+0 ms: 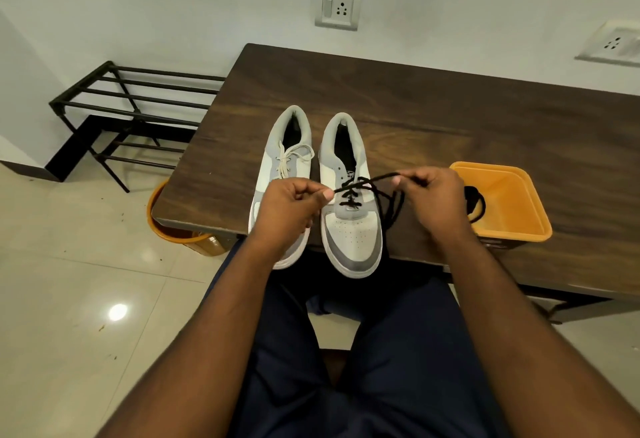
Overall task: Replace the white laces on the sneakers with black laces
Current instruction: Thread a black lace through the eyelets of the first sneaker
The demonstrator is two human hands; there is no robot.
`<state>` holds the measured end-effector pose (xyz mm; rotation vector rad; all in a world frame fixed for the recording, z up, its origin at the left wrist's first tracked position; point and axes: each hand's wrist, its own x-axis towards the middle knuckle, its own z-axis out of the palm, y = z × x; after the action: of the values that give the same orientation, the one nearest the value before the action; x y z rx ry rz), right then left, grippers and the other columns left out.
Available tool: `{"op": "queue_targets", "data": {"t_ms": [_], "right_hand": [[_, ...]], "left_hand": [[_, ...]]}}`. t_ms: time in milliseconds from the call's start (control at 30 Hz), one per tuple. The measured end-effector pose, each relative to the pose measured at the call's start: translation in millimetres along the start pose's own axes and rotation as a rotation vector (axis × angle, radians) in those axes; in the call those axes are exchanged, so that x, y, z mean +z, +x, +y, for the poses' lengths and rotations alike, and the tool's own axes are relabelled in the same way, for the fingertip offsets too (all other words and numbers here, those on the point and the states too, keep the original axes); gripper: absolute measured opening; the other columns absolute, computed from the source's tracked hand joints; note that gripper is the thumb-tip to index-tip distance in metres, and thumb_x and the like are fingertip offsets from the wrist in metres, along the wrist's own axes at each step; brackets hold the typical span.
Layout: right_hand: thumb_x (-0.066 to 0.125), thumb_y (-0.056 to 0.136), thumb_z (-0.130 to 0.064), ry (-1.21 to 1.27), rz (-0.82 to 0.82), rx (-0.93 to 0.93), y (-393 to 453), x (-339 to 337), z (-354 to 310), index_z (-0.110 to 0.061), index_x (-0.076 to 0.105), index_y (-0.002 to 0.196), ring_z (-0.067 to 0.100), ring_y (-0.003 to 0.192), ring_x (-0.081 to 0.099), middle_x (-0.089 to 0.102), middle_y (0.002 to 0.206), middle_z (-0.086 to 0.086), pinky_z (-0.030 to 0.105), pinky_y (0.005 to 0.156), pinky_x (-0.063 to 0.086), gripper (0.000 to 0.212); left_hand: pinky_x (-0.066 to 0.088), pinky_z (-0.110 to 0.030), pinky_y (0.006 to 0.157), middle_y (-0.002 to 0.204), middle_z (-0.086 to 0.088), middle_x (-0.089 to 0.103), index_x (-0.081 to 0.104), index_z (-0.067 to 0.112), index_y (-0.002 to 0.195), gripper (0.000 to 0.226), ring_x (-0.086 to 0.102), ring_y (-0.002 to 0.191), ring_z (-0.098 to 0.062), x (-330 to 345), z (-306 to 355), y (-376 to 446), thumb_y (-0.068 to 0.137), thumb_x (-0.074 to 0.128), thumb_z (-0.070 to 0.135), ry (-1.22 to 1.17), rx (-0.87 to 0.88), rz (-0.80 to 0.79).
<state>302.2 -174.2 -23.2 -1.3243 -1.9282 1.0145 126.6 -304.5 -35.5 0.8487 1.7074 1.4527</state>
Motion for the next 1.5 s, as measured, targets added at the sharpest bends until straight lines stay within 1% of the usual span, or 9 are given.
{"op": "queue_targets", "data": {"t_ms": [200, 367, 467, 533, 600, 733, 967, 1233, 1500], "right_hand": [[0.078, 0.078, -0.015, -0.227, -0.281, -0.23, -6, 15, -1, -0.024, 0.058, 0.132, 0.013, 0.125, 0.053, 0.06, 0.131, 0.0, 0.034, 0.107, 0.04, 0.059], [0.066, 0.085, 0.005, 0.397, -0.541, -0.057, -21, 40, -16, -0.001, 0.066, 0.114, 0.02, 0.087, 0.07, 0.071, 0.095, 0.019, 0.033, 0.083, 0.057, 0.03], [0.065, 0.088, -0.002, 0.394, -0.405, -0.009, -20, 41, -17, 0.005, 0.07, 0.091, 0.007, 0.055, 0.058, 0.067, 0.074, 0.014, 0.021, 0.053, 0.048, 0.009], [0.07, 0.085, -0.005, 0.458, -0.289, 0.073, -15, 41, -13, 0.0, 0.073, 0.085, 0.014, 0.062, 0.064, 0.071, 0.077, 0.016, 0.031, 0.062, 0.056, 0.006], [0.072, 0.082, -0.005, 0.49, -0.188, 0.116, -8, 38, -11, -0.006, 0.074, 0.079, 0.019, 0.069, 0.068, 0.073, 0.077, 0.012, 0.037, 0.07, 0.059, 0.004], [0.061, 0.089, -0.002, 0.447, -0.078, 0.181, 5, 38, -12, -0.008, 0.065, 0.084, 0.006, 0.048, 0.055, 0.069, 0.068, 0.001, 0.021, 0.044, 0.045, 0.009], [0.063, 0.088, -0.004, 0.129, -0.071, -0.018, 22, 57, -18, -0.011, 0.075, 0.099, 0.01, 0.08, 0.067, 0.071, 0.086, -0.005, 0.029, 0.076, 0.056, 0.018], [0.062, 0.092, -0.021, -0.557, -0.112, -0.3, 36, 70, -20, -0.02, 0.075, 0.102, 0.017, 0.098, 0.042, 0.044, 0.102, 0.001, 0.026, 0.071, 0.042, 0.016], [0.065, 0.088, -0.003, -0.039, -0.369, 0.065, 49, 68, -18, -0.009, 0.074, 0.081, 0.019, 0.068, 0.065, 0.072, 0.08, 0.011, 0.038, 0.071, 0.059, 0.013]], "left_hand": [[0.044, -0.022, 0.044, 0.066, -0.004, 0.064, 0.068, 0.004, 0.114, 0.02, 0.053, 0.046, -0.009, 3, -3, 6, 0.097, 0.057, 0.007, 0.008, -0.025, -0.057], [0.041, -0.023, 0.039, 0.057, -0.002, 0.062, 0.037, 0.031, 0.14, 0.045, 0.054, 0.044, -0.015, 14, 10, 15, 0.099, 0.056, 0.026, 0.115, 0.012, -0.209], [0.039, -0.024, 0.039, 0.054, -0.004, 0.06, 0.038, 0.031, 0.137, 0.042, 0.049, 0.041, -0.016, 13, 12, 22, 0.098, 0.055, 0.034, 0.141, 0.012, -0.243], [0.043, -0.026, 0.042, 0.061, -0.007, 0.061, 0.046, 0.026, 0.133, 0.033, 0.052, 0.043, -0.012, 12, 11, 31, 0.101, 0.051, 0.032, 0.176, 0.048, -0.196], [0.051, -0.028, 0.054, 0.074, -0.006, 0.061, 0.053, 0.026, 0.131, 0.03, 0.057, 0.059, -0.01, 12, 8, 44, 0.103, 0.047, 0.019, 0.294, 0.123, -0.119], [0.047, -0.028, 0.092, 0.105, -0.001, 0.054, 0.052, 0.029, 0.138, 0.057, 0.055, 0.097, -0.015, 14, 3, 69, 0.092, 0.053, -0.005, 0.713, 0.25, -0.201], [0.053, -0.036, 0.08, 0.099, -0.002, 0.058, 0.06, 0.022, 0.108, 0.04, 0.056, 0.087, -0.019, 16, -14, 81, 0.075, 0.081, 0.01, 0.714, 0.242, -0.162], [0.055, -0.037, 0.077, 0.095, -0.001, 0.061, 0.061, 0.019, 0.098, 0.034, 0.057, 0.083, -0.018, 14, -21, 78, 0.073, 0.082, 0.008, 0.634, 0.217, -0.079], [0.057, -0.034, 0.075, 0.087, 0.0, 0.057, 0.054, 0.023, 0.115, 0.055, 0.058, 0.079, -0.015, 17, -20, 73, 0.071, 0.083, 0.005, 0.577, 0.184, -0.042]]}}
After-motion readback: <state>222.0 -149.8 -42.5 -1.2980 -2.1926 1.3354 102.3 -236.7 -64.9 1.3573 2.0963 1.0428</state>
